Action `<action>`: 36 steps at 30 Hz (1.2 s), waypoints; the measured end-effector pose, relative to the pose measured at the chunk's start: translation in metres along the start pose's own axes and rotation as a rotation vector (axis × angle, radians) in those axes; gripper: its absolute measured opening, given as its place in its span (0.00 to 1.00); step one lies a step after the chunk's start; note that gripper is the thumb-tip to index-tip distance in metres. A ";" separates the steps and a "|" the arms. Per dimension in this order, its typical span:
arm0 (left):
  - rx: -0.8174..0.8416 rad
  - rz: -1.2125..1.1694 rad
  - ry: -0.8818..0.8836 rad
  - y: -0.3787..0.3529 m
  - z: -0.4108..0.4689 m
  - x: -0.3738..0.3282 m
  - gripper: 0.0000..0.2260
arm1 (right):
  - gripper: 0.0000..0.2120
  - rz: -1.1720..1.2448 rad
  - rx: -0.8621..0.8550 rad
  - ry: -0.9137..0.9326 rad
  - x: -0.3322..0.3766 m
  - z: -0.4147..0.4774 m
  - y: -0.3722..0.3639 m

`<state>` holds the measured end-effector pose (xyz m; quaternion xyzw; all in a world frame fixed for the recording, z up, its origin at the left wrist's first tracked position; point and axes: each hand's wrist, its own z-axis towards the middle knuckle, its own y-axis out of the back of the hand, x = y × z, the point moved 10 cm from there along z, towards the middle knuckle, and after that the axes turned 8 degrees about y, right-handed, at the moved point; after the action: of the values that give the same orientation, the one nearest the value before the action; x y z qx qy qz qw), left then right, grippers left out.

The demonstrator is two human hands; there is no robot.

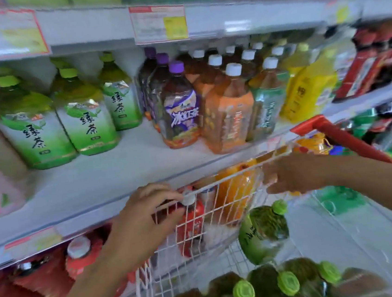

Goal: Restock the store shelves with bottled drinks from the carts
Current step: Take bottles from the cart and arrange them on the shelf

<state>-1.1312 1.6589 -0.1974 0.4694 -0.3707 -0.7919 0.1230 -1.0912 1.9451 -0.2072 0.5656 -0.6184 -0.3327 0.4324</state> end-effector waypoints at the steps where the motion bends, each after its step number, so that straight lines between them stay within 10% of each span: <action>1: 0.037 -0.021 -0.024 -0.016 0.003 -0.010 0.14 | 0.19 -0.004 0.075 -0.069 -0.020 -0.001 -0.020; 5: 0.109 -0.071 -0.026 -0.051 0.010 -0.024 0.06 | 0.32 0.165 0.214 -0.213 -0.037 0.001 -0.084; 12: 0.062 -0.015 0.123 -0.059 0.006 0.003 0.06 | 0.15 0.104 -0.114 -0.139 -0.014 0.007 -0.075; 22: 0.486 -0.389 0.210 -0.084 -0.008 -0.036 0.49 | 0.07 0.582 -0.479 0.287 0.104 -0.044 0.062; 26: 0.174 -0.600 0.265 -0.011 0.015 -0.033 0.40 | 0.11 0.678 -0.615 0.517 0.165 -0.061 0.118; 31: -0.139 -0.610 0.265 0.081 0.023 -0.009 0.34 | 0.52 0.658 -0.512 0.526 0.189 -0.029 0.109; 36: -0.209 -0.582 0.280 0.108 0.043 0.022 0.34 | 0.43 0.894 -0.629 0.603 0.212 0.035 0.081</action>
<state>-1.1953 1.5923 -0.1237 0.6444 -0.1173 -0.7555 -0.0112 -1.1537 1.7440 -0.1148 0.1669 -0.5185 -0.1112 0.8312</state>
